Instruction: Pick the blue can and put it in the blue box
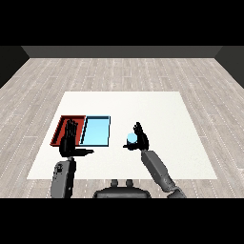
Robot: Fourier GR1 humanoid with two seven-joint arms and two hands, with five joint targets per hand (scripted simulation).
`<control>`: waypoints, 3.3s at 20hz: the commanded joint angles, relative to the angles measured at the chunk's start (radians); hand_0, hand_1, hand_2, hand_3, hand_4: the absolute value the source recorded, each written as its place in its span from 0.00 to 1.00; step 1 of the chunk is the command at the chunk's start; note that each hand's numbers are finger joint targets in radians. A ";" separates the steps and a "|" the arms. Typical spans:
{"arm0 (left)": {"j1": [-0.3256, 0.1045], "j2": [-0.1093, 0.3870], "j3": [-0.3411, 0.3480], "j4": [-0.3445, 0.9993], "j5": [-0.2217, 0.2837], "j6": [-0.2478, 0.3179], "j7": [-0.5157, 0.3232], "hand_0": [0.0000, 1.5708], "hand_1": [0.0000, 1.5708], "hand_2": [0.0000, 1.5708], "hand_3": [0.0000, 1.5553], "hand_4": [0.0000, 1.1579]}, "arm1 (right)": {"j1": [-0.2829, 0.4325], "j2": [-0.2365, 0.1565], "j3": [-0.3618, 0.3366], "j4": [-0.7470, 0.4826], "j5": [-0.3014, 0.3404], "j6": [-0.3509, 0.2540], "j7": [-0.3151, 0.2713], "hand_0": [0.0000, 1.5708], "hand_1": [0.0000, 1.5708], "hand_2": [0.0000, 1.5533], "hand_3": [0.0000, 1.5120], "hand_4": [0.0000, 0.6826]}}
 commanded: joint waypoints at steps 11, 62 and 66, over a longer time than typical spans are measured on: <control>-0.055 0.032 0.048 0.081 0.012 -0.010 -0.022 0.00 0.00 0.00 0.00 0.00 | -0.085 0.000 0.094 0.092 0.023 -0.384 -0.010 0.95 0.95 0.95 0.95 0.90; -0.184 -0.055 -0.439 0.345 0.048 0.201 0.075 0.00 0.00 0.00 0.00 0.00 | -0.058 -0.063 -0.023 -0.535 0.600 -0.209 0.444 0.95 0.95 0.94 0.92 0.89; -0.346 -0.055 -0.399 0.509 0.105 0.219 0.064 0.00 0.00 0.00 0.00 0.00 | -0.108 -0.001 0.010 -0.514 0.635 -0.237 0.486 0.95 0.95 0.95 0.92 0.89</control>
